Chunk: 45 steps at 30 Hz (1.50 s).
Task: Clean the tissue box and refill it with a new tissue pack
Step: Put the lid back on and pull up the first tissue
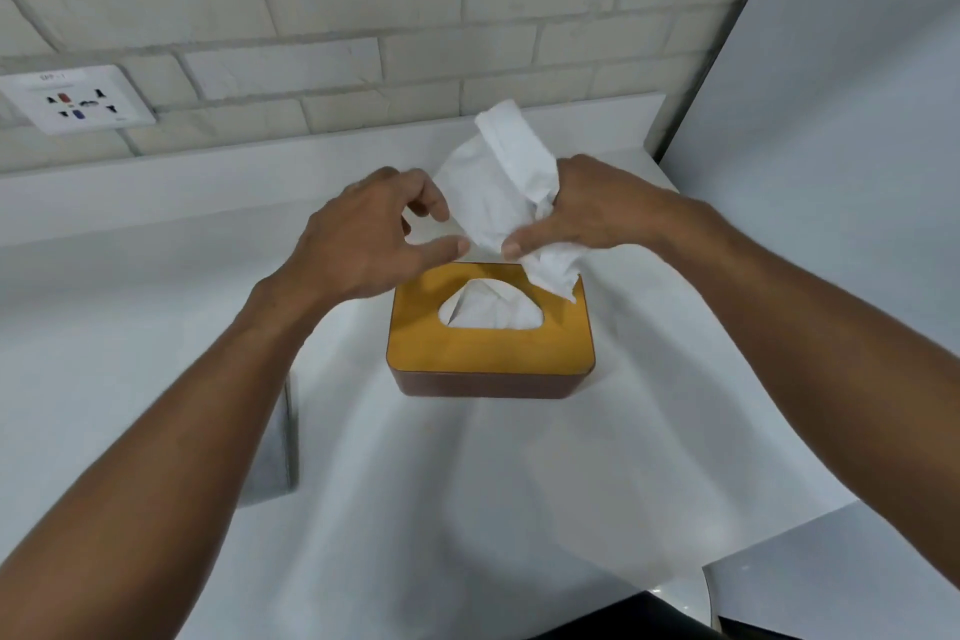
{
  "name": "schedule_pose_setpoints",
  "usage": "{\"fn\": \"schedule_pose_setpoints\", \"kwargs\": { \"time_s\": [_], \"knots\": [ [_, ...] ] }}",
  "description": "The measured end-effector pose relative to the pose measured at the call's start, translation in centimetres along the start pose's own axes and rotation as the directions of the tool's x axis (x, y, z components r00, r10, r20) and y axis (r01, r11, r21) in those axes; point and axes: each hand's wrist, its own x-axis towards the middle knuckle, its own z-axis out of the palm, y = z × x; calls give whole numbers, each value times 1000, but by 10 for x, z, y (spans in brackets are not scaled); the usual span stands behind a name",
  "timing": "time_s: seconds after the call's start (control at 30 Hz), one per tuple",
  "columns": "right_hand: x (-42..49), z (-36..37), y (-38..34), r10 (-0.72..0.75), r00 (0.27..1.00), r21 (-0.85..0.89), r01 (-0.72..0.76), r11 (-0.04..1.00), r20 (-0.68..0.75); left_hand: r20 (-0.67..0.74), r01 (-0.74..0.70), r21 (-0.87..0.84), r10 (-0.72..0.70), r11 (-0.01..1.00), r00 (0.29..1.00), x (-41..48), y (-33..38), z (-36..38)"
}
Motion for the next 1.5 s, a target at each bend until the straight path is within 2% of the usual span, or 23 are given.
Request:
{"fn": "schedule_pose_setpoints", "kwargs": {
  "time_s": [0.07, 0.13, 0.2, 0.23, 0.3, 0.37, 0.43, 0.5, 0.6, 0.7, 0.77, 0.83, 0.9, 1.03, 1.1, 1.13, 1.2, 1.27, 1.33, 1.4, 1.5],
  "knots": [
    [-1, -13, 1, 2, 998, 54, 2, 999, -58, -62, -11, -90, 6, 996, 998, 7, 2, -3],
    [-2, -25, 0, 2, 994, 66, 6, 998, -113, -63, -21, -182, 10, 983, 998, 14, 5, -4],
    [-1, -34, -2, 11, 989, 83, 1, 997, -145, -84, -36, -200, 19, 979, 996, 19, 10, -2],
    [-1, -38, -3, 18, 989, 92, -4, 996, -144, -132, -56, -212, 28, 976, 991, 21, 12, 0],
    [-3, -43, -4, 1, 997, 98, 6, 995, -75, -207, -90, -339, 20, 936, 978, 25, 18, -3],
    [-4, -44, -5, -40, 997, 164, 28, 986, 71, -115, -65, -510, 7, 858, 993, 31, 28, -12],
    [-2, -45, -3, -61, 993, 229, 35, 973, 106, -7, -43, -590, 48, 806, 999, 40, 30, -19],
    [2, -49, 7, -43, 999, 365, 47, 930, -20, -18, -7, -623, -5, 782, 1000, 48, 26, -21],
    [5, -58, 31, 43, 967, 537, 101, 837, -250, -48, 57, -691, -125, 721, 991, 50, 7, -18],
    [4, -58, 43, 64, 968, 649, 111, 753, -241, 91, 162, -747, -141, 645, 986, 47, -4, -13],
    [5, -53, 43, 15, 965, 648, 163, 744, -260, 182, 195, -717, -91, 669, 979, 45, -5, -13],
    [6, -46, 37, -40, 959, 609, 210, 765, -281, 218, 135, -641, 10, 756, 976, 45, -5, -14],
    [8, -41, 30, -56, 958, 574, 215, 790, -283, 223, 90, -627, 68, 773, 972, 46, 2, -18],
    [12, -37, 20, -52, 956, 568, 215, 794, -289, 93, -21, -664, 111, 748, 989, 53, 8, -18],
    [11, -35, 18, -61, 965, 633, 215, 743, -256, 68, -15, -669, 81, 743, 994, 56, 4, -16],
    [11, -34, 19, -55, 977, 716, 187, 673, -204, 65, -3, -682, 65, 732, 996, 57, 2, -16],
    [11, -32, 25, -29, 999, 867, 34, 497, -22, 39, -7, -703, 48, 711, 998, 58, -1, -15],
    [12, -27, 31, -62, 984, 875, -120, 469, 168, 13, -14, -719, 34, 695, 999, 60, -3, -16],
    [15, -20, 33, -44, 964, 853, -209, 479, 261, -13, -26, -703, 23, 711, 1000, 65, -5, -17],
    [22, -17, 32, 25, 975, 848, -205, 489, 221, -14, -47, -644, 50, 764, 999, 72, -4, -19],
    [38, -20, 33, 68, 997, 828, -73, 556, 42, -34, -119, -479, 117, 869, 993, 85, -6, -20]
  ]
}}
